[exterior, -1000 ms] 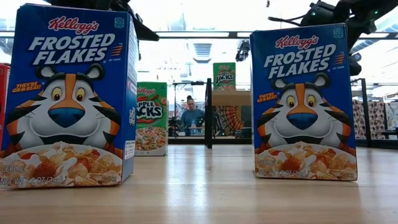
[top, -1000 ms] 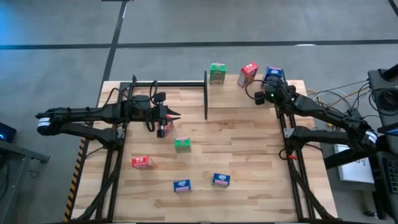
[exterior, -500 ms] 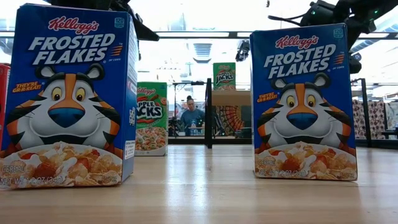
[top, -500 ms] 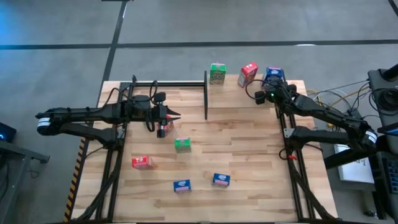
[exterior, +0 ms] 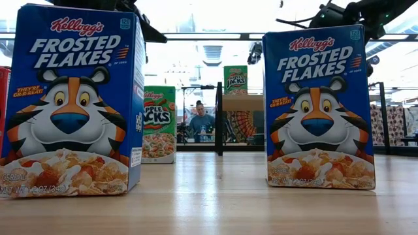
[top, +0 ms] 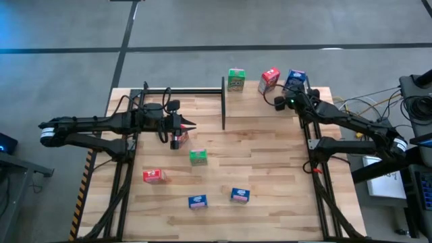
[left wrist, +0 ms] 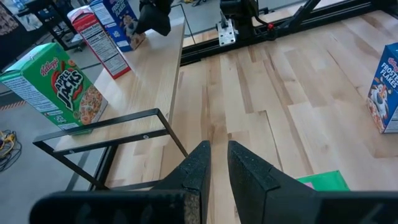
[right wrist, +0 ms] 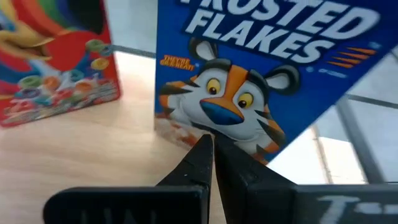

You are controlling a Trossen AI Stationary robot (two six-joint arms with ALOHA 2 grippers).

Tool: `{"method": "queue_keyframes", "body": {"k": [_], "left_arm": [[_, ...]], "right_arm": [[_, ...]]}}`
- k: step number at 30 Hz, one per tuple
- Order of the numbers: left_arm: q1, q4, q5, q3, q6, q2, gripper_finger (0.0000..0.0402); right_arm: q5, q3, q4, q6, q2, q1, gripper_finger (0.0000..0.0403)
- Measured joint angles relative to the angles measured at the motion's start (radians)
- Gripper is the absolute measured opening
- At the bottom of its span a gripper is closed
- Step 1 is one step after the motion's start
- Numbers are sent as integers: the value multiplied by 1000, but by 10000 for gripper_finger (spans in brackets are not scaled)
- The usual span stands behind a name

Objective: Stack cereal on shelf
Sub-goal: Put the right blue cereal box on the shelf

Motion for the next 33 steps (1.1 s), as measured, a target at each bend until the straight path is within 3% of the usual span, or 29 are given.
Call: {"method": "queue_keyframes", "body": {"k": [33], "left_arm": [[0,0,0,0,0,0,38]], "right_arm": [[24,16,-1,-64,8,-17,9]]}}
